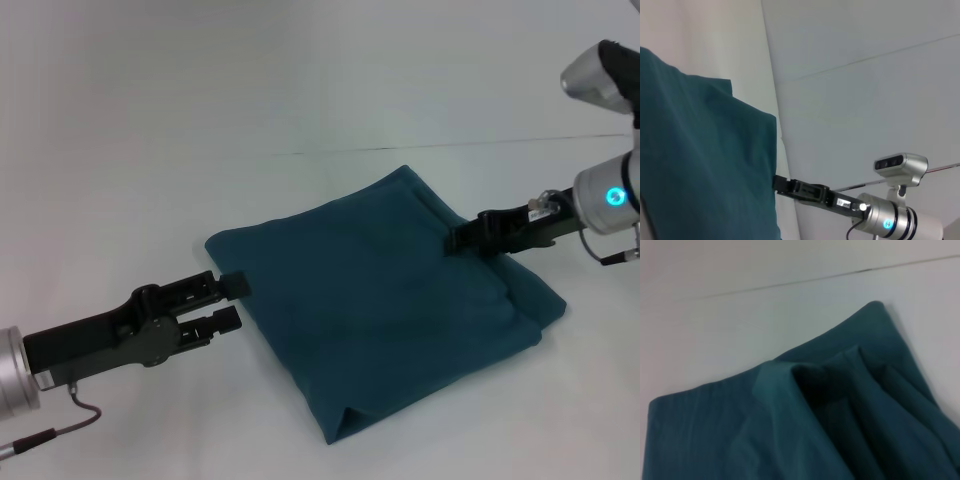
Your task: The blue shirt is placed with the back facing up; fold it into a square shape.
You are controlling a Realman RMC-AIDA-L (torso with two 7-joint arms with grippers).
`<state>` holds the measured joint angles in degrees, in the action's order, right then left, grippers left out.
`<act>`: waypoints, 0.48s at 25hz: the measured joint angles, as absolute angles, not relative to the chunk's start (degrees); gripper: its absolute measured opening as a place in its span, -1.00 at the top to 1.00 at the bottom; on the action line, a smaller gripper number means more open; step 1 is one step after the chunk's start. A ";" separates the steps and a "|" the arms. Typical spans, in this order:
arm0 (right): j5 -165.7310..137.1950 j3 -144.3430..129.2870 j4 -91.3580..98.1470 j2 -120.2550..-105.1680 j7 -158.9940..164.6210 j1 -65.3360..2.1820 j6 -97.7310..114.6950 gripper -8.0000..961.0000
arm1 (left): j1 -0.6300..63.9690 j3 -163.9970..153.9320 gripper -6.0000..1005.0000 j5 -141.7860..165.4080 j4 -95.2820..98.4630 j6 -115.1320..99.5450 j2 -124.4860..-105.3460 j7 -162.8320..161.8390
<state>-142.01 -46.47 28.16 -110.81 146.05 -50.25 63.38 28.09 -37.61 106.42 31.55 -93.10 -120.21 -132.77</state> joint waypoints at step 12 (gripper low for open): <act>-142.01 -48.82 27.33 -112.58 145.93 -50.39 60.20 -0.38 | 28.30 -37.62 -0.51 106.16 31.40 -92.77 -120.41 -132.46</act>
<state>-142.01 -48.82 27.33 -112.58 145.93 -50.39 60.20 28.30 -37.62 106.16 31.40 -92.77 -120.41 -132.46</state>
